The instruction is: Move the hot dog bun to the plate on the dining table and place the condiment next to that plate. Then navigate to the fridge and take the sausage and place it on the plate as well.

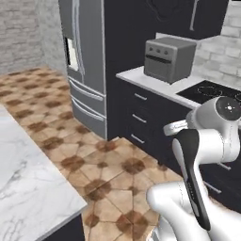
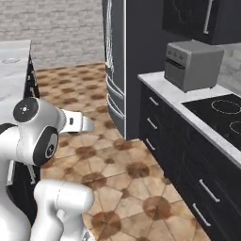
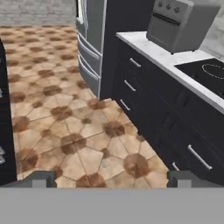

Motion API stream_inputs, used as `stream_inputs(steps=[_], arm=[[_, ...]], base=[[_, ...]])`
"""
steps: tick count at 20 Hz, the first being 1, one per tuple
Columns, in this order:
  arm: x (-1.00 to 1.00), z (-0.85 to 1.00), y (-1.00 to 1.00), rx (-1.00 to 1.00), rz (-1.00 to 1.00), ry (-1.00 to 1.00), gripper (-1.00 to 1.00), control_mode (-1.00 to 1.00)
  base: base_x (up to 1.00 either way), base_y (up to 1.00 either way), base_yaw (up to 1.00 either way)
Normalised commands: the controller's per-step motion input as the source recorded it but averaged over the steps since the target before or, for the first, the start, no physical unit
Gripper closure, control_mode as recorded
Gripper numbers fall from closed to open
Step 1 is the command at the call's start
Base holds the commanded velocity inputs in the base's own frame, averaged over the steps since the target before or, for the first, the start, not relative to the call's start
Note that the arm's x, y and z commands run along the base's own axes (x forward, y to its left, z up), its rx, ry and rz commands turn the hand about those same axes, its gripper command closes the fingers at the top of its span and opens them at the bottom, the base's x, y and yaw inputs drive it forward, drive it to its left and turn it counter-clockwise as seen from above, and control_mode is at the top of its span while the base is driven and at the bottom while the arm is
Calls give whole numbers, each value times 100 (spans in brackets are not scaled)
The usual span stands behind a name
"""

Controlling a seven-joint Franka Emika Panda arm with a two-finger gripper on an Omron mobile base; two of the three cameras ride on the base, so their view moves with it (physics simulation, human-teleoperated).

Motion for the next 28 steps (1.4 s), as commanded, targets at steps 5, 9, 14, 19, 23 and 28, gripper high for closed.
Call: stream_inputs(steps=[5, 9, 14, 19, 23, 28], arm=[[0, 0, 0, 0, 0, 0, -100, 100], [0, 0, 0, 0, 0, 0, -100, 100], [0, 0, 0, 0, 0, 0, -100, 100], [0, 0, 0, 0, 0, 0, -100, 100], [0, 0, 0, 0, 0, 0, -100, 100], [0, 0, 0, 0, 0, 0, -100, 100]], base=[[100, -38, 44], [100, -47, 42], [100, -41, 46], [100, -9, 32], [100, 14, 1], [100, 37, -20]])
